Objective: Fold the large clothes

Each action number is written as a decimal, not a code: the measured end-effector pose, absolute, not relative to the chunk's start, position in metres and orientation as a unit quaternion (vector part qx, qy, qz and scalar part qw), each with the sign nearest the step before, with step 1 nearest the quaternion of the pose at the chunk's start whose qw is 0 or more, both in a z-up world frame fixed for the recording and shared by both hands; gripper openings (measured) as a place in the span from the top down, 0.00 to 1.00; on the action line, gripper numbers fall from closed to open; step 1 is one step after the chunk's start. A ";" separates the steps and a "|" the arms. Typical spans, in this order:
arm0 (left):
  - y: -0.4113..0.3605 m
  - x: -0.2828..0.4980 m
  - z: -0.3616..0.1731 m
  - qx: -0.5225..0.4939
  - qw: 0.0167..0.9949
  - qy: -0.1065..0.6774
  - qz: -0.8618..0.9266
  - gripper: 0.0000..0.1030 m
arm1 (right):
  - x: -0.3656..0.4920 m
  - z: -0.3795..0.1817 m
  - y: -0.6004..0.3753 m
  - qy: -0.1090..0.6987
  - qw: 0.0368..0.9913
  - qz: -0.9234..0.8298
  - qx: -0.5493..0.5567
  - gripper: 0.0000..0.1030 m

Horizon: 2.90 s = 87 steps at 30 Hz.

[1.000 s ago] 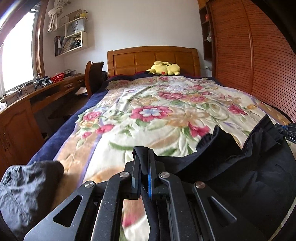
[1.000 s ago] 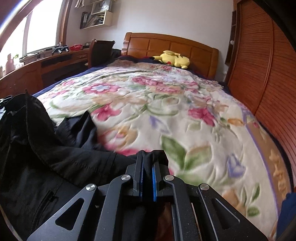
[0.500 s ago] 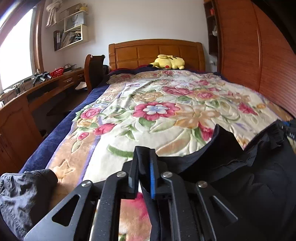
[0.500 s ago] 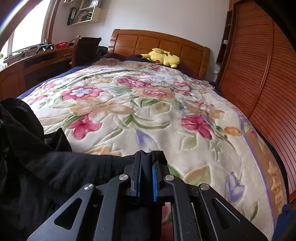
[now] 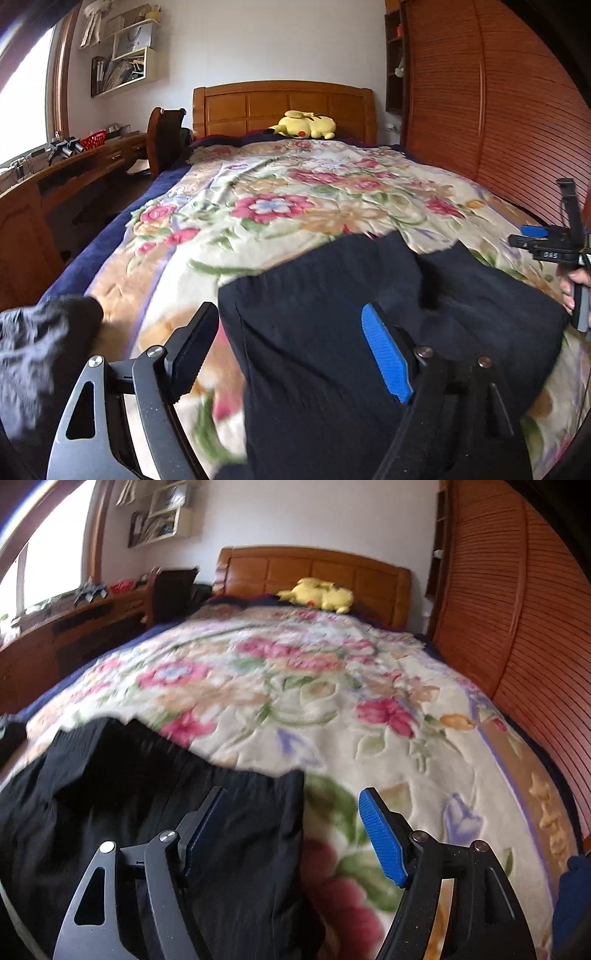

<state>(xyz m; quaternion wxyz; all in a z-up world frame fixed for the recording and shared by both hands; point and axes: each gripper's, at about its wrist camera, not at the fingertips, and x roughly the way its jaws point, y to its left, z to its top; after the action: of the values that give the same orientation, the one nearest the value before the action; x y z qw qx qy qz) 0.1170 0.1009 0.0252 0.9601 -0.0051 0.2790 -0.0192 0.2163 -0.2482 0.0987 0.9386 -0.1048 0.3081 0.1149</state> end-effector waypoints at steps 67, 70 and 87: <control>0.129 0.045 -0.039 -0.020 0.934 0.354 -0.032 0.51 | 0.109 0.039 -0.280 0.429 0.893 0.125 -0.050 0.18; 0.127 0.045 -0.042 -0.017 0.931 0.361 -0.044 0.70 | 0.113 0.037 -0.280 0.435 0.889 0.138 -0.044 0.23; 0.114 -0.030 -0.009 -0.002 0.947 0.310 -0.088 0.95 | 0.054 0.066 -0.312 0.400 0.890 0.213 -0.055 0.75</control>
<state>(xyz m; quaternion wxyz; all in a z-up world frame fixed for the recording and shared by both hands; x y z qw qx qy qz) -0.0299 0.1140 -0.0090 0.9466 -0.0023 0.3100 -0.0882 0.0541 -0.3117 0.0663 0.8897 -0.0552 0.4002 0.2127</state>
